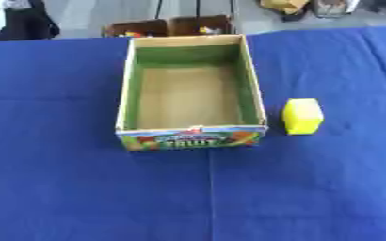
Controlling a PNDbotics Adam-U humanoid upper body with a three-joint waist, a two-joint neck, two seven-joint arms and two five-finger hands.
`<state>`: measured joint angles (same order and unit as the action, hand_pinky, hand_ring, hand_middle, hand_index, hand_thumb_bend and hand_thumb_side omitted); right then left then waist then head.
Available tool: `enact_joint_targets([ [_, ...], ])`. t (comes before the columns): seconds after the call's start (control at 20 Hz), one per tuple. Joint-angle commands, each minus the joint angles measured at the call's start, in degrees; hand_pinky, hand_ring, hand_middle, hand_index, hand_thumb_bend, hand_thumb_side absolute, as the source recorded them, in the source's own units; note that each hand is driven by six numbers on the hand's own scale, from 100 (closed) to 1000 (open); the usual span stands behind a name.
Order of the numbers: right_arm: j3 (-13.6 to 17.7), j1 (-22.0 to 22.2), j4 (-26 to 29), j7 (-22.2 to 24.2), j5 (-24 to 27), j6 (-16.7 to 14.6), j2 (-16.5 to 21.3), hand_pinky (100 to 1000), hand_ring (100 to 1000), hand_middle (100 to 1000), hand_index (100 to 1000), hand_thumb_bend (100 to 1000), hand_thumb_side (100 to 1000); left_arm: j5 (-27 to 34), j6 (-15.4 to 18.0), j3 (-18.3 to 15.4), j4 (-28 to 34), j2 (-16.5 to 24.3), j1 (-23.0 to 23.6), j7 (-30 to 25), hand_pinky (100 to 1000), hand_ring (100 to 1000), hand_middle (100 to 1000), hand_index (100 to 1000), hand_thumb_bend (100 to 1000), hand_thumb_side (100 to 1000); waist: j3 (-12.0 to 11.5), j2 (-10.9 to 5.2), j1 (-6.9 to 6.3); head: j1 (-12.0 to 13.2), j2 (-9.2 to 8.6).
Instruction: Pick up objects on the table and place them in the box.
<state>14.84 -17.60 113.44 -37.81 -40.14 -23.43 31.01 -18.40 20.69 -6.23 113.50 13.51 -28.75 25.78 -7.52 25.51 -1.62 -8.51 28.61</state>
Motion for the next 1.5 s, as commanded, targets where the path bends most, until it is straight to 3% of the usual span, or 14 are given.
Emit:
enact_joint_targets([
  [0.05, 0.7, -0.2, 1.2, 0.2, 0.3, 0.2, 1.0, 612, 715, 681, 795, 100, 885, 0.2, 0.2, -0.4, 1.1, 0.7, -0.2, 0.1, 561, 839, 860, 934, 100, 1000, -0.1, -1.0, 0.69, 0.1, -0.3],
  [0.35, 0.4, -0.4, 1.2, 0.9, 0.1, 2.0, 2.8, 615, 719, 683, 796, 100, 895, 0.1, 0.1, -0.4, 1.1, 0.7, -0.2, 0.1, 560, 839, 860, 934, 100, 1000, -0.2, -0.98, 0.71, 0.2, 0.08],
  [0.6, -1.1, -0.5, 1.2, 5.9, -0.1, 8.7, 8.3, 627, 739, 700, 809, 100, 944, 0.2, 0.0, -0.3, 1.1, 0.8, -0.1, -0.1, 560, 839, 860, 934, 100, 1000, -0.4, -1.11, 0.67, 0.5, 0.4],
  [0.85, -3.4, -0.9, 1.2, 17.6, -1.5, 17.4, 16.6, 646, 766, 743, 835, 121, 999, 0.4, 0.0, -0.1, 1.1, 1.0, 0.0, -0.3, 560, 839, 860, 934, 100, 1000, -0.6, -1.34, 0.72, 0.4, 0.5],
  [1.1, -5.5, -2.1, 1.2, 32.7, -3.0, 23.1, 24.3, 664, 794, 765, 866, 180, 1000, 0.4, 0.0, 0.1, 1.1, 1.2, 0.1, -0.6, 560, 840, 860, 934, 100, 1000, -1.0, -1.56, 0.84, -0.1, 0.45],
  [1.25, -6.6, -2.7, 1.1, 40.8, -3.0, 24.1, 28.0, 678, 810, 778, 888, 209, 1000, 0.5, 0.0, 0.2, 1.1, 1.3, 0.0, -0.7, 561, 840, 860, 933, 100, 1000, -1.1, -1.66, 0.99, -0.3, 0.24],
  [1.5, -8.0, -4.3, -0.8, 51.4, -3.7, 21.8, 32.6, 715, 843, 803, 924, 223, 1000, 0.6, 0.0, 0.3, 1.1, 1.4, 0.0, -1.0, 561, 840, 861, 933, 100, 1000, -1.3, -1.79, 1.17, -0.6, 0.02],
])
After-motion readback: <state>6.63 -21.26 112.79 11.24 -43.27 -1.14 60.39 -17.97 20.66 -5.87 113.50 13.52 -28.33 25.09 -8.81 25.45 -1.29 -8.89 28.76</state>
